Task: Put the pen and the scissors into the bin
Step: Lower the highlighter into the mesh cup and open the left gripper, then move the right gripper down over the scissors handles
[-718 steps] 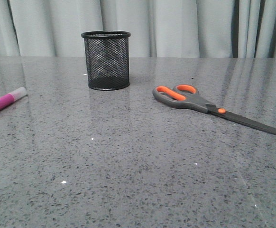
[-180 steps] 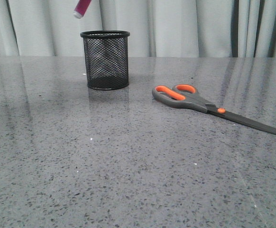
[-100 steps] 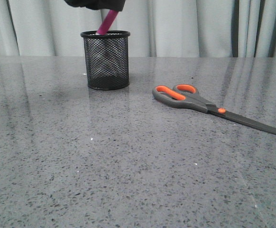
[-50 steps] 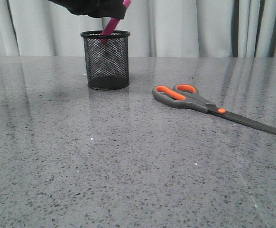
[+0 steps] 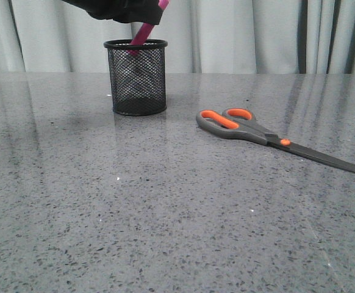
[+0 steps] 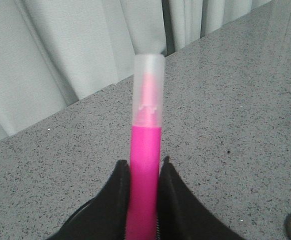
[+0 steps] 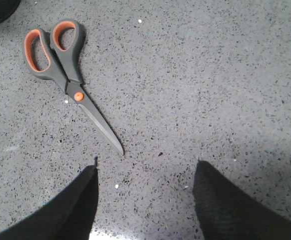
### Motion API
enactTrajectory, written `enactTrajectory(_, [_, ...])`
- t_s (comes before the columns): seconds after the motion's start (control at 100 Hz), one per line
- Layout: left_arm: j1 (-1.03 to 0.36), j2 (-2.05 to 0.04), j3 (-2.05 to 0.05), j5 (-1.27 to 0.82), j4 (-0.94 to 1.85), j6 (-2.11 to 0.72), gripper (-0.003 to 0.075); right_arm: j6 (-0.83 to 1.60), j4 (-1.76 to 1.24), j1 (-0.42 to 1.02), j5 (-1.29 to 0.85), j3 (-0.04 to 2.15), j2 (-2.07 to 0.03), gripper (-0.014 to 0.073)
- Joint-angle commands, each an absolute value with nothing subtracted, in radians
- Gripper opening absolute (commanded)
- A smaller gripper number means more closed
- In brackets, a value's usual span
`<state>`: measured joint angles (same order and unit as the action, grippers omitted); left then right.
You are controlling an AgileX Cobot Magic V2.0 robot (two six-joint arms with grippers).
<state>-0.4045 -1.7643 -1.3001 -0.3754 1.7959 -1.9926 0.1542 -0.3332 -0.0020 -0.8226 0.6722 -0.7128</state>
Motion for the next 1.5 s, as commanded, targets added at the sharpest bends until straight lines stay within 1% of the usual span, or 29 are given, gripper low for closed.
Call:
enactTrajectory(0.0, [-0.414, -1.72, -1.334, -0.425, 1.862, -1.986, -0.0018, 0.162, -0.337, -0.003, -0.778, 0.705, -0.717, 0.0379])
enactTrajectory(0.06, [-0.414, -1.72, -1.334, -0.437, 1.862, -1.986, 0.0006, 0.162, -0.337, -0.003, -0.778, 0.705, -0.717, 0.0379])
enactTrajectory(0.13, [-0.414, -1.72, -1.334, -0.443, 1.862, -1.986, 0.0077, 0.162, -0.337, -0.003, -0.778, 0.705, -0.717, 0.0379])
enactTrajectory(0.3, [-0.414, -1.72, -1.334, -0.443, 1.862, -1.986, 0.0337, 0.162, -0.337, -0.003, -0.778, 0.705, -0.717, 0.0379])
enactTrajectory(0.37, [-0.414, -1.717, -1.334, -0.443, 1.862, -1.986, 0.0404, 0.162, -0.337, -0.003, -0.778, 0.705, -0.717, 0.0379])
enactTrajectory(0.42, [-0.414, -1.713, -1.334, -0.443, 1.862, -1.986, 0.0417, 0.162, -0.337, -0.003, -0.778, 0.705, -0.717, 0.0379])
enactTrajectory(0.54, [-0.414, -1.68, -1.334, -0.443, 1.862, -1.986, 0.0417, 0.162, -0.337, -0.003, -0.778, 0.705, -0.717, 0.0379])
enactTrajectory(0.8, [-0.389, -1.534, -1.334, -0.438, 1.862, -1.97, 0.0417, 0.162, -0.337, -0.003, -0.778, 0.705, -0.717, 0.0379])
enactTrajectory(0.85, [-0.374, -1.504, -1.334, -0.435, 1.844, -1.944, 0.041, 0.162, -0.337, -0.003, -0.78, 0.705, -0.717, 0.0379])
enactTrajectory(0.92, [-0.35, -1.461, -1.334, -0.431, 1.804, -1.886, 0.0354, 0.167, -0.337, -0.003, -0.784, 0.705, -0.717, 0.0379])
enactTrajectory(0.97, [-0.331, -1.431, -1.334, -0.431, 1.754, -1.833, 0.0292, 0.172, -0.337, -0.002, -0.784, 0.705, -0.717, 0.0379])
enactTrajectory(1.02, [-0.311, -1.403, -1.334, -0.431, 1.7, -1.768, 0.0205, 0.177, -0.337, 0.004, -0.784, 0.705, -0.717, 0.0379])
enactTrajectory(1.04, [-0.302, -1.391, -1.334, -0.431, 1.676, -1.738, 0.0182, 0.182, -0.337, 0.007, -0.784, 0.705, -0.717, 0.0379])
enactTrajectory(1.16, [-0.253, -1.33, -1.332, -0.459, 1.488, -1.567, -0.0023, 0.241, -0.356, 0.035, -0.786, 0.705, -0.717, 0.0379])
enactTrajectory(1.26, [-0.216, -1.293, -1.332, -0.548, 1.3, -1.42, -0.0022, 0.322, -0.413, 0.061, -0.782, 0.705, -0.717, 0.0379])
enactTrajectory(1.36, [-0.182, -1.264, -1.332, -0.627, 1.104, -1.198, -0.0022, 0.372, -0.454, 0.076, -0.78, 0.705, -0.734, 0.0379])
enactTrajectory(1.49, [-0.155, -1.22, -1.311, -0.668, 0.927, -1.014, -0.0022, 0.443, -0.501, 0.103, -0.786, 0.705, -0.776, 0.0379])
